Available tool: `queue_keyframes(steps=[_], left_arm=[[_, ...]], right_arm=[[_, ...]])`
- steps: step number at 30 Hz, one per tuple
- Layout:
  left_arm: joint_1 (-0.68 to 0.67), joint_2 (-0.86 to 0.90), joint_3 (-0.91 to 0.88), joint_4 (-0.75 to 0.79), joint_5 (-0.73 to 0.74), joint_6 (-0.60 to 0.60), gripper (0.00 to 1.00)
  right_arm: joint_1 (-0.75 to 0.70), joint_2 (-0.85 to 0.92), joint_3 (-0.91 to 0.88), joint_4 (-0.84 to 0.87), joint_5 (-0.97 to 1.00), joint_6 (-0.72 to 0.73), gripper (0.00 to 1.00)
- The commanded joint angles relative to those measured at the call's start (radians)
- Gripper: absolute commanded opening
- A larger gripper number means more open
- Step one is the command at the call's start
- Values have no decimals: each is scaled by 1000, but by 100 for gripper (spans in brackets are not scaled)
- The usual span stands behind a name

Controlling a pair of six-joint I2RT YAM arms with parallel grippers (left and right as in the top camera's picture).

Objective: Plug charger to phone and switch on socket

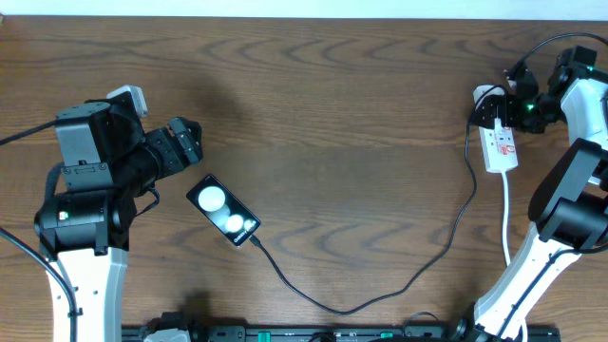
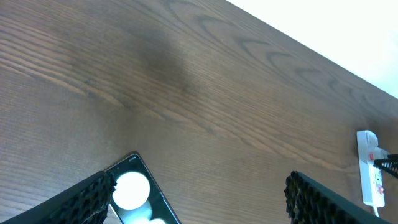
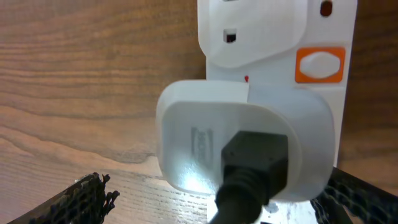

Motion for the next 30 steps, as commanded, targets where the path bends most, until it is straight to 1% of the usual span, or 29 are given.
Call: queue_keyframes(steps=[1, 9, 17, 25, 30], left_arm=[[-3, 2, 7, -2, 5, 21, 89], [-3, 2, 7, -2, 5, 21, 89], [-3, 2, 7, -2, 5, 21, 89], [-3, 2, 7, -2, 5, 21, 89], [-3, 2, 7, -2, 5, 21, 89]], right_arm=[[13, 14, -25, -13, -108, 14, 99], [16, 14, -40, -21, -169, 21, 99], [35, 14, -109, 1, -187, 32, 99], [45, 14, -186, 58, -203, 66, 99], [45, 14, -198, 60, -232, 74, 99]])
